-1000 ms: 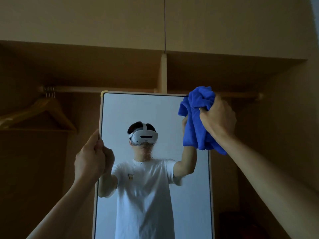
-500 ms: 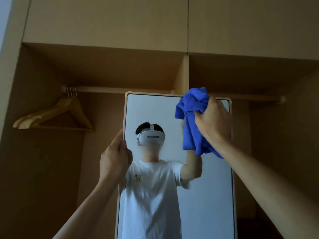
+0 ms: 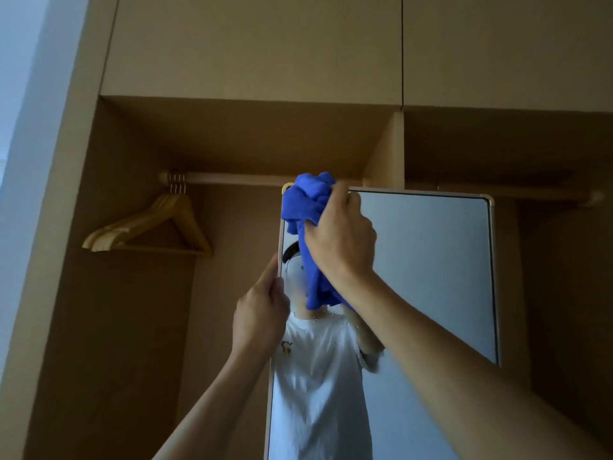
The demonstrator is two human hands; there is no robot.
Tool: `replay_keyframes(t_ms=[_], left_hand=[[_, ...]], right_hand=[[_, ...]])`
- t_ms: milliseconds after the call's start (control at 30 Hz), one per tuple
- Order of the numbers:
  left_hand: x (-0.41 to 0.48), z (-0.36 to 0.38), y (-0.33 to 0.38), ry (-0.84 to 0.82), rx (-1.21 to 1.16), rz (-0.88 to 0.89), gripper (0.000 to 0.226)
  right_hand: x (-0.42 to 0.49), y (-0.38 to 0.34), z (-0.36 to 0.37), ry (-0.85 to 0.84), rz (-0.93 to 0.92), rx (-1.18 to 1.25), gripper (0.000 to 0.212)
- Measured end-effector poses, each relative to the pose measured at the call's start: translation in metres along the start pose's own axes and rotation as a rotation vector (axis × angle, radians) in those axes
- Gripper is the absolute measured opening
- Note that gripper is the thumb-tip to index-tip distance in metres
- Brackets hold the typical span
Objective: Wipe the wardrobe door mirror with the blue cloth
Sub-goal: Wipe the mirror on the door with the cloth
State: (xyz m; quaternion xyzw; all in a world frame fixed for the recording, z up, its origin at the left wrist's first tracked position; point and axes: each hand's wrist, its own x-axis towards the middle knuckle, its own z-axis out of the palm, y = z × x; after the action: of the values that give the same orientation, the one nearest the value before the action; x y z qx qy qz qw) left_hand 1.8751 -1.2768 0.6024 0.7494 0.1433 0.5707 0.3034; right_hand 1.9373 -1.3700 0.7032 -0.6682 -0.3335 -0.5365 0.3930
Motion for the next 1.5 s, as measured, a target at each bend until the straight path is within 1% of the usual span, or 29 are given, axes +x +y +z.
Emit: replay_keyframes(t_ms=[167,233,333,500,600,767,867,1100,1233,1333,1433,1500], left_hand=[[0.004,-0.003,-0.001,-0.053,0.024,-0.014,0.063],[0.003,-0.003,-0.002,-0.061,0.049,-0.022,0.061],[0.002,-0.004,-0.003,-0.048,0.048,-0.025,0.053],[0.0,-0.003,-0.001,0.0,0.002,-0.007,0.056],[-0.002,-0.001,-0.001,0.019,0.005,-0.007,0.051],[-0.003,0.004,-0.004,0.071,-0.04,-0.01,0.044],[-0.004,0.005,-0.004,0.081,-0.022,0.011,0.041],[-0.007,0.007,-0.004,0.085,-0.011,0.041,0.042],[-0.006,0.008,-0.005,0.08,0.03,0.038,0.043],[-0.006,0.01,-0.006,0.086,0.038,0.027,0.043],[-0.006,0.01,-0.005,0.084,0.04,0.017,0.043],[-0.006,0.009,-0.005,0.075,0.044,0.008,0.044]], right_hand=[[-0.008,-0.029,0.015,0.009,-0.011,-0.008,0.045],[-0.009,-0.032,0.017,0.014,0.005,-0.008,0.046],[-0.01,-0.03,0.016,0.007,0.007,0.012,0.046],[-0.007,-0.013,0.007,-0.011,-0.032,-0.002,0.045],[-0.002,0.006,-0.003,-0.005,-0.036,-0.011,0.046],[0.009,0.047,-0.022,0.017,0.003,-0.024,0.039],[0.013,0.076,-0.037,0.027,0.043,-0.035,0.039],[0.024,0.155,-0.074,0.039,0.08,-0.072,0.035],[0.025,0.193,-0.087,0.113,0.097,-0.116,0.041],[0.025,0.217,-0.091,0.147,0.091,-0.155,0.037],[0.023,0.229,-0.091,0.212,0.105,-0.128,0.041],[0.022,0.229,-0.089,0.244,0.11,-0.122,0.037]])
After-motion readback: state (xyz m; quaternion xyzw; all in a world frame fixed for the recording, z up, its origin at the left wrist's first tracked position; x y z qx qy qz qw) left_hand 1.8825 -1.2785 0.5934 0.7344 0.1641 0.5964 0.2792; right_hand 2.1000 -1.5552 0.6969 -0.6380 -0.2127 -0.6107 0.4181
